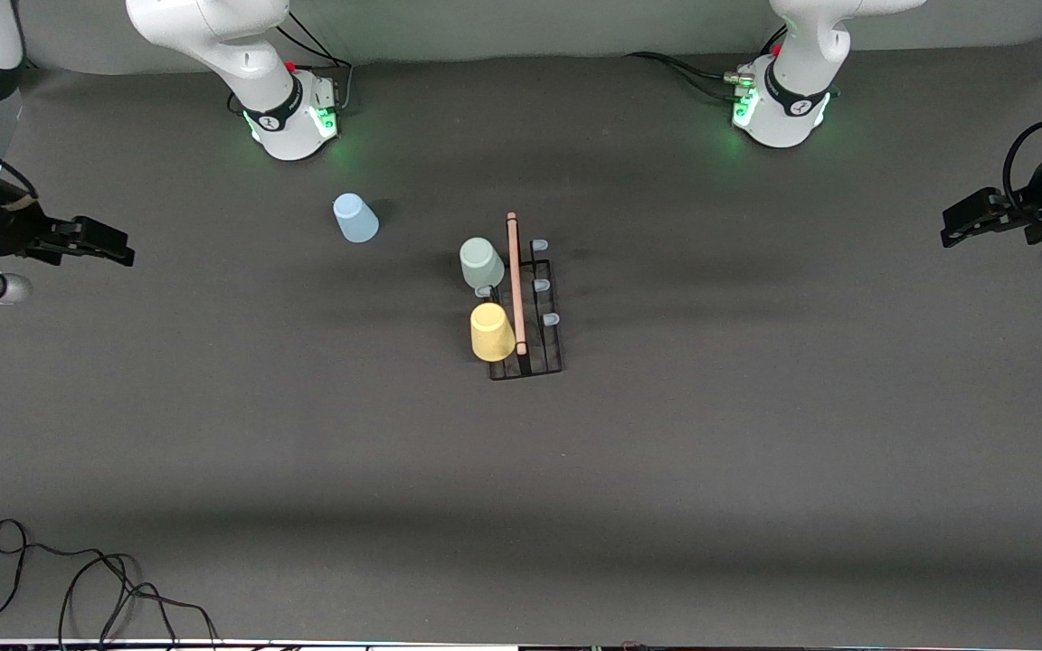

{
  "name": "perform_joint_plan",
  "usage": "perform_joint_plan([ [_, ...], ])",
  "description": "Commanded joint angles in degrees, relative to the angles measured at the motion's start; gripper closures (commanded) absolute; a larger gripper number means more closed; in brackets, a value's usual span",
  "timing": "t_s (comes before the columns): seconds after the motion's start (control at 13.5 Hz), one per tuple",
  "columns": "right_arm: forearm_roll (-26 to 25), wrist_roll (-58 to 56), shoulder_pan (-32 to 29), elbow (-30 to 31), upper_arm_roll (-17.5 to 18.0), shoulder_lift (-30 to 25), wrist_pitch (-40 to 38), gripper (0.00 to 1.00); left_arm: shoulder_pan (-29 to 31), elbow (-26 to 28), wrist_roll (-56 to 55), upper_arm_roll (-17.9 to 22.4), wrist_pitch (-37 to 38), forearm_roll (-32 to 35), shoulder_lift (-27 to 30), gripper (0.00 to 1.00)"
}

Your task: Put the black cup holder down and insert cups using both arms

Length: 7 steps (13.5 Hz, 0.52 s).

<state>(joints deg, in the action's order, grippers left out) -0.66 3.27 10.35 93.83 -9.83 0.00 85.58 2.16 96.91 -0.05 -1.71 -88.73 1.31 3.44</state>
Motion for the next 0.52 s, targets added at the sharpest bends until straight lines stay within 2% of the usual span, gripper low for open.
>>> perform_joint_plan([
  [0.0,-1.4,-0.8,0.3,1.3,-0.4,-1.2,1.1,0.00,-0.1,-0.2,-0.9,0.0,0.1,0.1,0.3,0.00],
  [0.44,-1.4,-0.9,0.3,1.5,-0.5,-1.5,1.2,0.00,-0.4,-0.3,-1.0,0.0,0.2,0.3,0.4,0.00],
])
